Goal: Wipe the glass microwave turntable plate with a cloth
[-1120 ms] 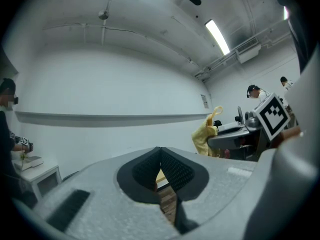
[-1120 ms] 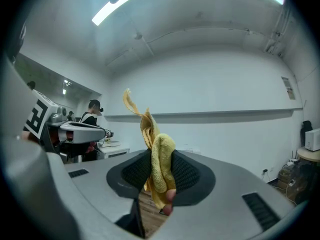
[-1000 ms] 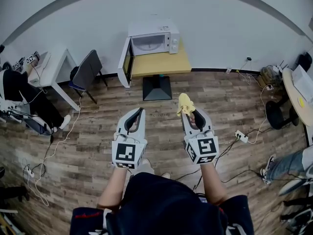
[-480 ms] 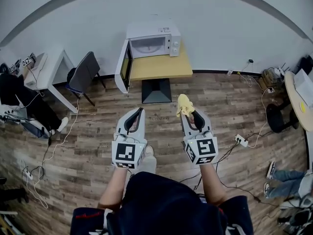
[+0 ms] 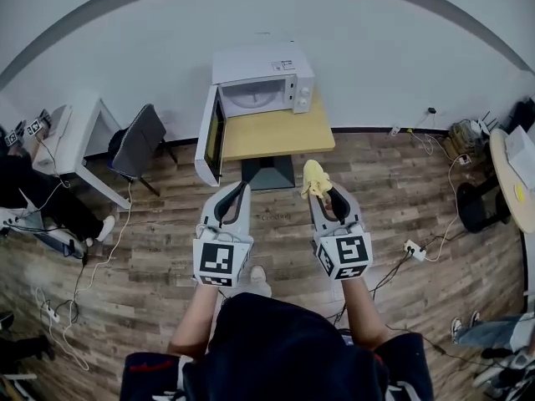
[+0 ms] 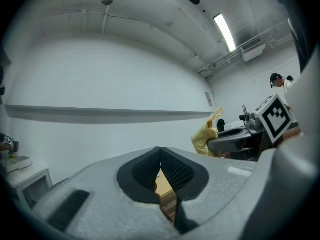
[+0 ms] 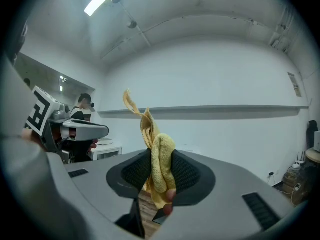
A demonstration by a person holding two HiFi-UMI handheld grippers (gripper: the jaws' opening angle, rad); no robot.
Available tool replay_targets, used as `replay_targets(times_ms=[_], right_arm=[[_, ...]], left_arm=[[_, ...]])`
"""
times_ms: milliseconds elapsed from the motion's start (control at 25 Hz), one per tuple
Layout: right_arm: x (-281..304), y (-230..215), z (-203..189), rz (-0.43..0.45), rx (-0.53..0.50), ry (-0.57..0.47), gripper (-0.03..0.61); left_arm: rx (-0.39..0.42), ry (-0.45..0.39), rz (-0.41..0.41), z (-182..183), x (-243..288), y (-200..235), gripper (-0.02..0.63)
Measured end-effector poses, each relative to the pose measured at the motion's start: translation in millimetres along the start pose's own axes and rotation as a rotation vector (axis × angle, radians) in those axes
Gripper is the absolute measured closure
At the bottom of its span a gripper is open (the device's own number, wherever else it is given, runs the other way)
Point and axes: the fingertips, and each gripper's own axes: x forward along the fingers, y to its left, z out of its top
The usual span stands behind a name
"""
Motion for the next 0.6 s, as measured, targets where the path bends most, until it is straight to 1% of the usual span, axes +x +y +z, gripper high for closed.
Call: replay_targets(times_ms=[200, 320, 600], right_arm=[[57.4, 0.1, 11.1, 0.002, -0.008, -0.009, 0.456], [88.5, 0.2, 14.9, 0.001, -0.007, -0.014, 0.456], [143.3, 1.3, 15.4, -0.012, -0.017, -0.014, 0.456]], left_arm=[[0.022, 0.011, -0.012, -1.6, 35.8, 39.2, 0.598], [0.017, 0.017, -0.011, -5.5, 54.9, 62.5, 0.598], [0.021, 0.013, -0.028, -15.0, 86.8, 103.7, 0.598]])
